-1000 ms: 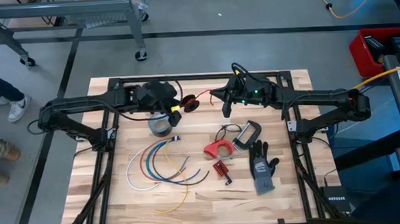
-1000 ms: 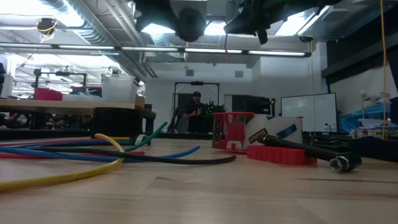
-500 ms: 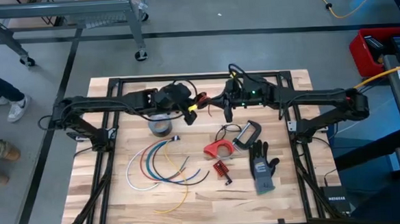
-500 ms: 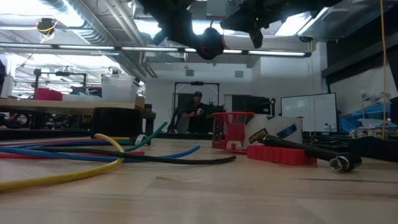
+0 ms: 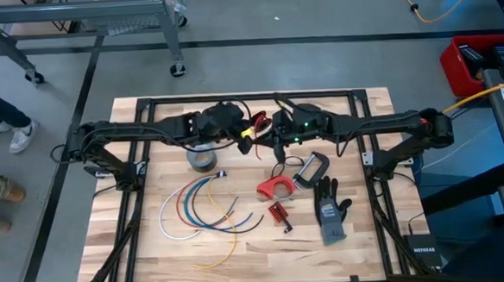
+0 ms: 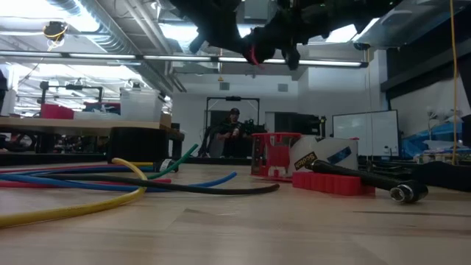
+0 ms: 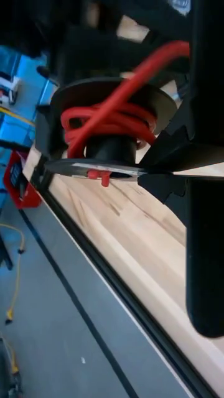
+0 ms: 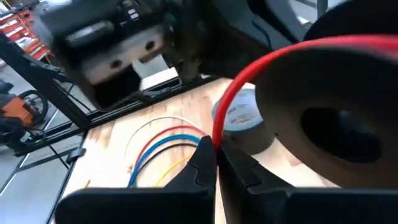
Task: Coil cords
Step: Coil the red wire onto the spool
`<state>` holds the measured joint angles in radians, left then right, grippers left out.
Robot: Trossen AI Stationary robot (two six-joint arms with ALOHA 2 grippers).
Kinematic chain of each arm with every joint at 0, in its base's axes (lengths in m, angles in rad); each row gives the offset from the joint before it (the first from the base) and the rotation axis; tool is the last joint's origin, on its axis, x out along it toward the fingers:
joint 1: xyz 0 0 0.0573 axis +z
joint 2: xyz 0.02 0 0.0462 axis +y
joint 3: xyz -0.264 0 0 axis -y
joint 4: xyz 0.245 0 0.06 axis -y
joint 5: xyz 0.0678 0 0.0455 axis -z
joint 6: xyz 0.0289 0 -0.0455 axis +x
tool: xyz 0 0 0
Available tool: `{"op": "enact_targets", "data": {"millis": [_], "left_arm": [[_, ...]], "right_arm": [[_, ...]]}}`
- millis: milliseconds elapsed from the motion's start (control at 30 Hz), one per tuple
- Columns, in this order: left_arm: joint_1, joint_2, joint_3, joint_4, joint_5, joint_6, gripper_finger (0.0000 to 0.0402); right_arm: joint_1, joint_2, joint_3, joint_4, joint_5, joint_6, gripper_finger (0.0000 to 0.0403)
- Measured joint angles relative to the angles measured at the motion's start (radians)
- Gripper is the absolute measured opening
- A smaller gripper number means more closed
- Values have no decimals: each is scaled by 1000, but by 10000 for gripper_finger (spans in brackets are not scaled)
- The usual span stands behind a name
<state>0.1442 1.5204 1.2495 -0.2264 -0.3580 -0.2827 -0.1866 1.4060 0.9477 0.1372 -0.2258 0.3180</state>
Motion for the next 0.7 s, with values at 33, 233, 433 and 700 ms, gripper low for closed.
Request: {"op": "enact_targets", "data": {"millis": [33, 233, 433, 700], "left_arm": [[-1, 1, 0, 8, 0, 5, 0], [-1, 2, 0, 22, 5, 9, 0], [-1, -1, 0, 26, 70, 4, 0], [-1, -42, 1, -58, 79, 2, 0]], "right_arm": [[7, 8, 1, 1, 8, 0, 4], [22, 33, 0, -7, 42, -9, 4], [23, 33, 0, -68, 134, -38, 3], [23, 32, 1, -151, 189, -59, 4]]}}
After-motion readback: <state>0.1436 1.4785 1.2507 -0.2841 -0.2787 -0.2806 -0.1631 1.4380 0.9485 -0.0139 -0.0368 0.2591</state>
